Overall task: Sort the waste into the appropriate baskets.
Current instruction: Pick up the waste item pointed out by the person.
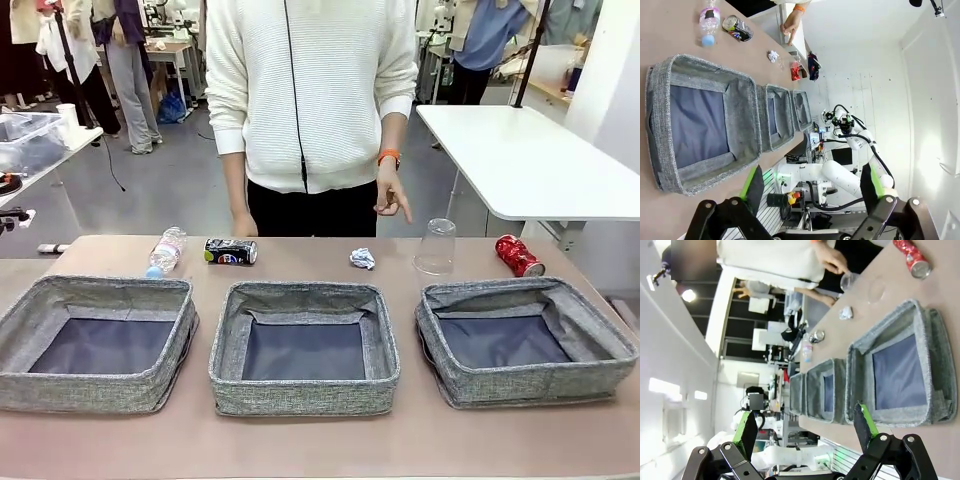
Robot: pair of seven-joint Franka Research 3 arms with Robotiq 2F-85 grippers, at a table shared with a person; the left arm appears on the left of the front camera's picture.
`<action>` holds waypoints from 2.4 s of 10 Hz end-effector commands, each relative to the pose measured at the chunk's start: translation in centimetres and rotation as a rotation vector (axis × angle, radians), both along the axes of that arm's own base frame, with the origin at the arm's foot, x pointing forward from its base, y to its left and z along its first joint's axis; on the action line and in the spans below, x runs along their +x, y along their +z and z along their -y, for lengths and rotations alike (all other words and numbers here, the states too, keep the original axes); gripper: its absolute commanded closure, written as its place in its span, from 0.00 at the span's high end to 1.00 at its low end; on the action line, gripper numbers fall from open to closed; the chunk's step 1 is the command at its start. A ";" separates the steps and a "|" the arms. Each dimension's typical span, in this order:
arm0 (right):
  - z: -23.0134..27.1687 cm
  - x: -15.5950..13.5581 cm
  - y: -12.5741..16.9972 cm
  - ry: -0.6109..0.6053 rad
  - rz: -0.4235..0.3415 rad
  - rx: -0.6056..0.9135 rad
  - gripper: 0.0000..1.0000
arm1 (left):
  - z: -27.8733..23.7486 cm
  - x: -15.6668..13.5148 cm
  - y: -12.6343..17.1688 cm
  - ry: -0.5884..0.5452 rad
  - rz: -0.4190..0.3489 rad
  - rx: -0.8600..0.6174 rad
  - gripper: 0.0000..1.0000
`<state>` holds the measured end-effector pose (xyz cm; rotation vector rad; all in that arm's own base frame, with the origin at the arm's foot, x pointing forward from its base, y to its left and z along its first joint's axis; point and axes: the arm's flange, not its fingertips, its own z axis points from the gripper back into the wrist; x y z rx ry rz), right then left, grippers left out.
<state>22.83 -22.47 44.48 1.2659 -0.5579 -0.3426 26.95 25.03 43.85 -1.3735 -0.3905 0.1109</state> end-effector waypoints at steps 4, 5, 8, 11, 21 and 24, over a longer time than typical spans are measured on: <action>0.1 0.3 0.2 -0.001 0.039 0.002 1.00 | -0.1 -0.3 -0.2 -0.017 0.023 0.003 1.00; 0.1 0.3 0.2 -0.001 0.039 0.002 1.00 | -0.1 -0.3 -0.2 -0.017 0.023 0.003 1.00; -5.2 4.3 1.4 0.211 0.228 -0.364 1.00 | -0.1 -0.3 -0.2 -0.017 0.023 0.003 1.00; -11.8 12.3 3.0 0.342 0.874 -0.614 1.00 | -0.1 -0.3 -0.2 -0.017 0.023 0.003 1.00; -13.2 24.0 3.4 0.615 1.290 -0.673 1.00 | -0.1 -0.3 -0.2 -0.017 0.023 0.003 1.00; -13.9 31.9 -4.6 0.740 1.258 -0.785 1.00 | -0.1 -0.3 -0.2 -0.017 0.023 0.003 1.00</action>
